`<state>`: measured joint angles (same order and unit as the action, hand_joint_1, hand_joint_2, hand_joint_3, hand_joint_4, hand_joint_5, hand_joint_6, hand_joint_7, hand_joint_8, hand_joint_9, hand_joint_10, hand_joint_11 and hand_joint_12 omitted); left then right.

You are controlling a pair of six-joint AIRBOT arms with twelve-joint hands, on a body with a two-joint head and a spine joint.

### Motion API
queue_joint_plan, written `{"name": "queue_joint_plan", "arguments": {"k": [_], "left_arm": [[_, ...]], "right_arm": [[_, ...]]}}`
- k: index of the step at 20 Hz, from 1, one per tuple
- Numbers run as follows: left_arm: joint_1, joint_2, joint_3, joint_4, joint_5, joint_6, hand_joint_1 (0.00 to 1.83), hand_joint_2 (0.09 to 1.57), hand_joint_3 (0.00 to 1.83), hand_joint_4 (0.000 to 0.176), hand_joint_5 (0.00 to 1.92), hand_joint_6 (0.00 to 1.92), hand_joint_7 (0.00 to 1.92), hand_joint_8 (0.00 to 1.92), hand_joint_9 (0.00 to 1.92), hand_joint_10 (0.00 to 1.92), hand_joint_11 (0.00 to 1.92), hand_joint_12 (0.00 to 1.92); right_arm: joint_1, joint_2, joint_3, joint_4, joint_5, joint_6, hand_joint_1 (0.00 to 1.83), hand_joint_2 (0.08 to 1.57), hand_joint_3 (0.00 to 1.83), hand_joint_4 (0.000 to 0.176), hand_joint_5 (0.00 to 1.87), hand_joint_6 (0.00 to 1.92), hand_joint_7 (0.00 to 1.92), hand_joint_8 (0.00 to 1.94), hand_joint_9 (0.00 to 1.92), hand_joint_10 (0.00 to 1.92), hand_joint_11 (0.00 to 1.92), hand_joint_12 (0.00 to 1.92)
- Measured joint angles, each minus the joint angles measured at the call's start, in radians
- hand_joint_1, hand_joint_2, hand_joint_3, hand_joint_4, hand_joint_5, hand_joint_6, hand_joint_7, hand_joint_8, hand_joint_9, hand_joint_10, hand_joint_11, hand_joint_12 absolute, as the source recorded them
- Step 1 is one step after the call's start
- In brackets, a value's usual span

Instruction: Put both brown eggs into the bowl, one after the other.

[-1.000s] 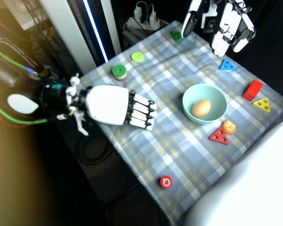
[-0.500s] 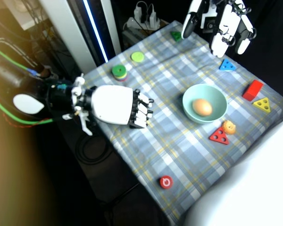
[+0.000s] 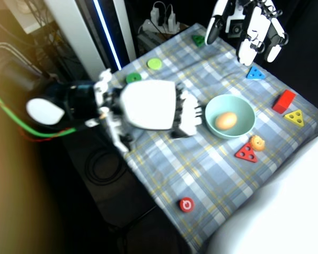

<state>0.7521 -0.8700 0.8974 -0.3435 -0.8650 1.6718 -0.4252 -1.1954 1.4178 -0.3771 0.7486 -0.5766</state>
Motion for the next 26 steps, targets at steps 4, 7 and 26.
{"name": "queue_joint_plan", "arguments": {"k": [4, 7, 26], "left_arm": [[0.002, 0.0, 0.001, 0.0, -0.002, 0.0, 0.93, 0.91, 0.0, 0.049, 0.72, 0.0, 0.86, 0.0, 0.85, 0.07, 0.0, 1.03], [0.003, 0.0, 0.005, 0.001, -0.001, -0.001, 0.92, 0.92, 0.0, 0.02, 0.79, 0.01, 0.86, 0.0, 0.84, 0.11, 0.0, 0.95], [0.055, 0.015, 0.013, 0.06, -0.092, -0.293, 0.82, 0.97, 0.0, 0.019, 0.82, 0.0, 0.86, 0.01, 0.73, 0.11, 0.0, 1.16]], "right_arm": [[0.055, -0.085, 0.061, 0.017, -0.051, -0.031, 1.3, 1.01, 0.0, 0.0, 1.11, 0.63, 1.39, 0.41, 1.42, 0.44, 1.25, 1.0], [0.068, -0.135, 0.091, 0.017, -0.096, -0.038, 1.3, 1.01, 0.0, 0.0, 1.18, 0.47, 1.36, 0.48, 1.52, 0.31, 1.2, 1.23], [0.006, 0.05, -0.043, 0.146, 0.085, -0.044, 0.93, 0.97, 0.0, 0.059, 0.45, 0.0, 0.58, 0.0, 0.55, 0.0, 0.08, 1.15]]}}
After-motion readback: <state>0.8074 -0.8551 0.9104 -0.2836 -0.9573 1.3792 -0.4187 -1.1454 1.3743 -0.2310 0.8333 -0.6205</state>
